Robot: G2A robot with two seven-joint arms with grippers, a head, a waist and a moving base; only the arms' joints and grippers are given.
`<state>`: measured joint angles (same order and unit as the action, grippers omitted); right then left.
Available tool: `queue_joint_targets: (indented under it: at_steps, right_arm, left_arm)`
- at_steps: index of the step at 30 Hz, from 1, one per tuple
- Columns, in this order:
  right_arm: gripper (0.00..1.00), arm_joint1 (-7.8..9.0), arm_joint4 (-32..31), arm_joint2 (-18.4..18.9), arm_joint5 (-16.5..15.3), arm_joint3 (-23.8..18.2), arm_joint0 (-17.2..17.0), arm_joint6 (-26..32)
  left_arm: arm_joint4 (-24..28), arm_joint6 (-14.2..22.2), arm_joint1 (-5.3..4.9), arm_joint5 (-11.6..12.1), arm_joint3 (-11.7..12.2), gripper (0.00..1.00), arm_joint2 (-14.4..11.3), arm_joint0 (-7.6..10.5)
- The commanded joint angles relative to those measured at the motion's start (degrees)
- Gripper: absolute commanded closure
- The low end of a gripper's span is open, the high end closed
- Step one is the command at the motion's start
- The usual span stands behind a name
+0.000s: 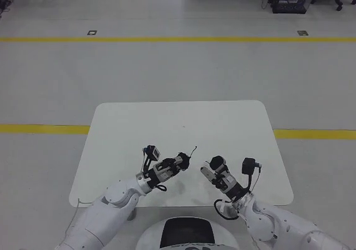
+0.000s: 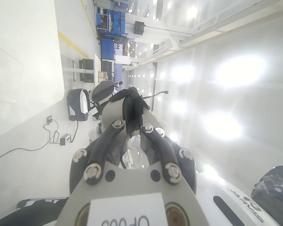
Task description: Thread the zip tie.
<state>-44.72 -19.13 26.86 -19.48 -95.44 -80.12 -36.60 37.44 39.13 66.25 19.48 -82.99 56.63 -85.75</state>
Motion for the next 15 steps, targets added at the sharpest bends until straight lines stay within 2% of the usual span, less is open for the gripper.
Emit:
queue_joint_targets:
  at_steps: [1, 6, 8, 10, 12, 15]
  right_arm:
    - [0.00, -0.03, -0.1, 0.0, 0.0, 0.0, 0.0, -0.1]
    - [0.00, -0.07, 1.8, 0.9, 0.0, 0.1, 0.0, 1.2]
    - [0.00, 0.15, 4.8, 1.2, 0.0, -2.0, -0.4, 2.8]
    - [0.00, 0.99, 7.4, 2.4, 0.0, -2.8, -0.1, 5.6]
    - [0.00, 1.93, 10.9, 3.5, 0.0, -4.8, 0.1, 9.6]
    - [0.00, 3.25, 16.5, 5.7, 0.0, -6.6, 0.8, 17.6]
  left_arm:
    - [0.0, 0.0, 0.00, 0.0, 0.0, 1.00, 0.0, -0.01]
    - [0.9, -0.7, 0.09, -0.6, 0.1, 1.00, -0.1, 0.23]
    - [2.9, 0.6, 0.13, -0.3, 0.3, 1.00, -0.1, 0.16]
    - [5.4, 3.2, 0.09, 0.0, 0.9, 1.00, 0.3, 0.18]
    - [6.2, 4.2, 0.03, 0.0, 1.4, 1.00, 0.8, 0.13]
    - [6.3, 3.7, 0.04, 0.0, 1.7, 1.00, 1.3, -0.17]
